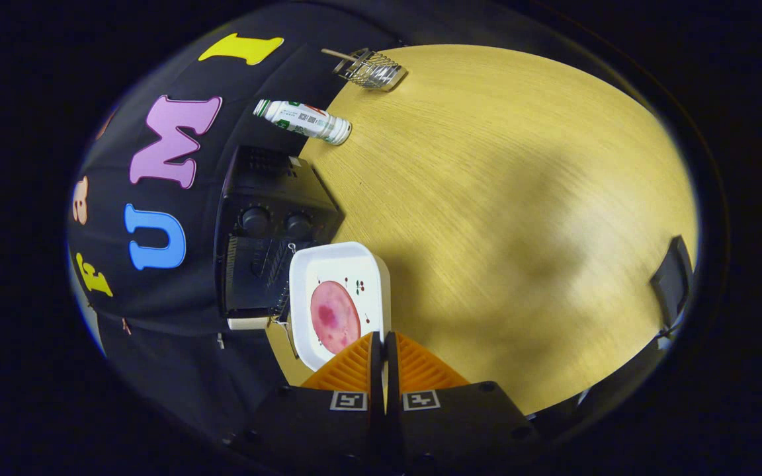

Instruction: Open the toaster oven, put the food inside, and close the toaster oven door.

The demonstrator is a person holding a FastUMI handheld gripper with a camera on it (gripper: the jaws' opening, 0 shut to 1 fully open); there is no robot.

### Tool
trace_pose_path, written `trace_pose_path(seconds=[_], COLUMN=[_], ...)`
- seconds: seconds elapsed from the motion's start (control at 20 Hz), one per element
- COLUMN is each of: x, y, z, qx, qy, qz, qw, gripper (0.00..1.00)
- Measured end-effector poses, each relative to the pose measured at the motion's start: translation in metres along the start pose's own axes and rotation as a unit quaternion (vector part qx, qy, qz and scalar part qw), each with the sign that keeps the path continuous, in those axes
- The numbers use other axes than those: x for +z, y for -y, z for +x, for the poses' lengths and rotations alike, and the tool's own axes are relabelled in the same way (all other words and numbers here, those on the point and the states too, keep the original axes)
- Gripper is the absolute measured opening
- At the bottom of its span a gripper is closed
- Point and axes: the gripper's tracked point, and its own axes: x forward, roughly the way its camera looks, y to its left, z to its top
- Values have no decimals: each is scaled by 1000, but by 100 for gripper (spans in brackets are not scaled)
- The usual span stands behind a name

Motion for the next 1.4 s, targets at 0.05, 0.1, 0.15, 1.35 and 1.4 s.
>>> trace_pose_path(seconds=[0.05, 0.1, 0.15, 1.35, 1.4], x=[-9, -19, -26, -23, -25], y=[-11, -23, -35, -202, -206], z=[8, 15, 23, 205, 203], qx=[1, 2, 3, -8, 7], qy=[6, 11, 21, 181, 176], qz=[13, 23, 33, 246, 245], qw=[1000, 1000, 999, 952, 953], gripper=[5, 5, 5, 9, 13])
